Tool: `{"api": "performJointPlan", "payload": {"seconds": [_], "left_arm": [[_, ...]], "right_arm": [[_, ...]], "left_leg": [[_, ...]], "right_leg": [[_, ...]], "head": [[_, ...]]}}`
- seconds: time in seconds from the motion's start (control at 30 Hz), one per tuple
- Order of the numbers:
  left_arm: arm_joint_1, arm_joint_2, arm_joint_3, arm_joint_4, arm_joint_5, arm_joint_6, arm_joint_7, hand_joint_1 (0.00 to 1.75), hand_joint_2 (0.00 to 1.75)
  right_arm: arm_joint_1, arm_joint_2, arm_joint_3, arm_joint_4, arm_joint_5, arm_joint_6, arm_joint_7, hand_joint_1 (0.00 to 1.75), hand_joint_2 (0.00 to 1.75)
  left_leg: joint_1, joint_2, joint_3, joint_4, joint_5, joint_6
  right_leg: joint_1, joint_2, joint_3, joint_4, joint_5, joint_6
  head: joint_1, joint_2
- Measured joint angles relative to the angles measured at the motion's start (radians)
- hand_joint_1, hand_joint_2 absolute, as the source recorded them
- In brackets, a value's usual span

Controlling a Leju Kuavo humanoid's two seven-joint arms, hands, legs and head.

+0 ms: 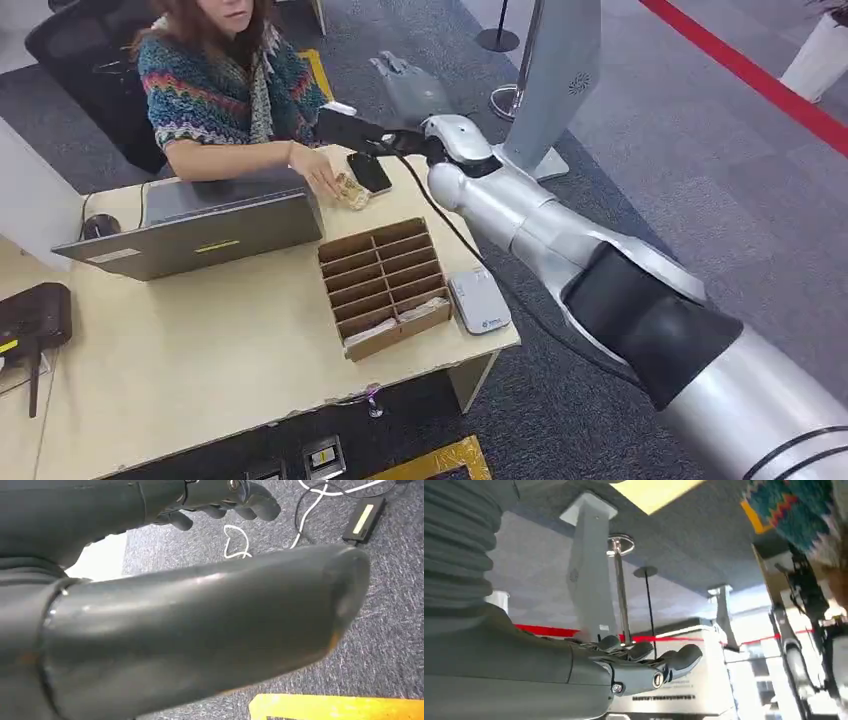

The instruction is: Pass the card to the sensor for recognition and then transmit it.

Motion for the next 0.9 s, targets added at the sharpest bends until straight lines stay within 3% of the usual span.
{"api": "performJointPlan", "payload": {"seconds": [0.13,0.3,0.53,0.7,0.9], "left_arm": [[0.014,0.0,0.0,0.0,0.026,0.011,-0.011,0.0,0.0],[0.032,0.0,0.002,0.001,0.039,0.016,-0.048,0.0,0.0],[0.054,0.0,0.022,0.009,0.028,0.017,-0.074,0.0,0.0],[0.06,0.0,0.04,0.01,0.021,0.017,-0.075,0.0,0.0],[0.065,0.005,0.053,0.011,0.002,0.013,-0.07,0.0,0.0]], "right_arm": [[0.046,-0.038,-0.059,-0.143,-0.098,-0.074,-0.016,0.0,1.75],[0.187,-0.092,-0.149,-0.376,-0.205,-0.083,-0.076,0.0,1.75],[0.493,-0.168,-0.286,-0.732,-0.253,-0.02,-0.133,0.0,1.75],[0.705,-0.192,-0.371,-0.867,-0.253,0.029,-0.184,0.0,1.75],[0.914,-0.205,-0.467,-0.979,-0.242,0.09,-0.187,0.0,1.75]], "left_leg": [[0.0,0.0,0.001,0.0,0.0,0.0],[0.0,0.0,0.002,0.0,-0.001,0.0],[0.002,0.001,0.003,0.0,-0.002,0.0],[0.002,0.001,0.004,0.0,-0.003,-0.001],[0.002,0.003,0.003,0.0,-0.004,-0.001]], "right_leg": [[0.0,0.0,0.0,-0.001,0.0,0.0],[0.0,0.0,0.001,-0.002,0.0,0.0],[0.001,0.0,0.002,-0.003,0.0,0.0],[0.002,0.0,0.004,-0.003,-0.001,0.0],[0.002,0.001,0.003,-0.003,-0.001,-0.001]], "head": [[0.0,0.0],[0.0,0.0],[0.0,0.0],[0.0,0.0],[0.0,0.0]]}}
